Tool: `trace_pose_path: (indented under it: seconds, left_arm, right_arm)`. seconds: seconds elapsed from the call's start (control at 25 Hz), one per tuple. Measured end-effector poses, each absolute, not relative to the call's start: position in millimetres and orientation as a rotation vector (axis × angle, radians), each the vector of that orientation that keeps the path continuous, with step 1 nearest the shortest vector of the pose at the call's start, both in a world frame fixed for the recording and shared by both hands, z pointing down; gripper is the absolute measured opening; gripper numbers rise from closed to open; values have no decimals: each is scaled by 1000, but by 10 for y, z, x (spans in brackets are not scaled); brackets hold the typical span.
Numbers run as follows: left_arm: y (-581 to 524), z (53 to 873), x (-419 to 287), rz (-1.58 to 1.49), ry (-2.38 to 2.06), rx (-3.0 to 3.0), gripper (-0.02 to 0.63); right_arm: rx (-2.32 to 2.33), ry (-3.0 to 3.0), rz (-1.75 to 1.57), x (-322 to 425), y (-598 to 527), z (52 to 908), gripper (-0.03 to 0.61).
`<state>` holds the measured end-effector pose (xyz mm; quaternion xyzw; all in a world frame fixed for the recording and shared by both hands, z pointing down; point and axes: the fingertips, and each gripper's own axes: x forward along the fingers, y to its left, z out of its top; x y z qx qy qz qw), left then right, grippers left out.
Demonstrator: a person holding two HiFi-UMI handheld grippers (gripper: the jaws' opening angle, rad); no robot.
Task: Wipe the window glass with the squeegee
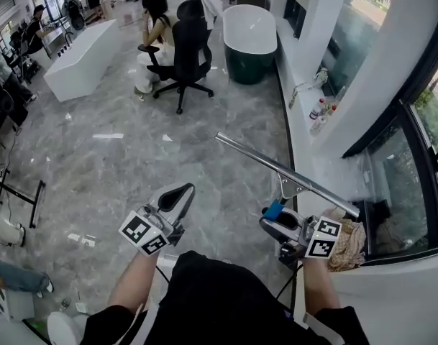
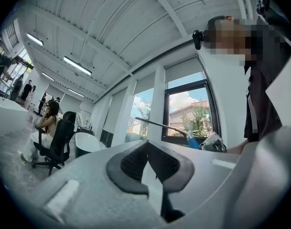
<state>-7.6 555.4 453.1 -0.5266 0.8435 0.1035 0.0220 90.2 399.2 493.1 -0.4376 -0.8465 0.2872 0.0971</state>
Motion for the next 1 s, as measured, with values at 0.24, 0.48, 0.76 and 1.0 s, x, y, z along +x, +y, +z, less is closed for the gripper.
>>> trace_pose_path:
  seconds: [0.24, 0.48, 0.76, 1.0]
  left_arm:
    - [5135, 4684, -270, 277, 2606, -1744, 0]
    - [4723, 4588, -682, 293, 2486, -1843, 0]
    - [4200, 4487, -1414, 260, 2347, -1974, 0]
    - [4042, 4518, -2122, 272, 2312, -2040, 0]
  right_arm:
    - [-1196, -2563, 891, 752, 3586, 5024, 150]
    - [-1084, -2624, 900, 424, 3323, 5048, 150]
    - [-956, -2703, 896, -231, 3004, 4946, 150]
    - [-896, -2741, 899, -865, 2900, 4856, 150]
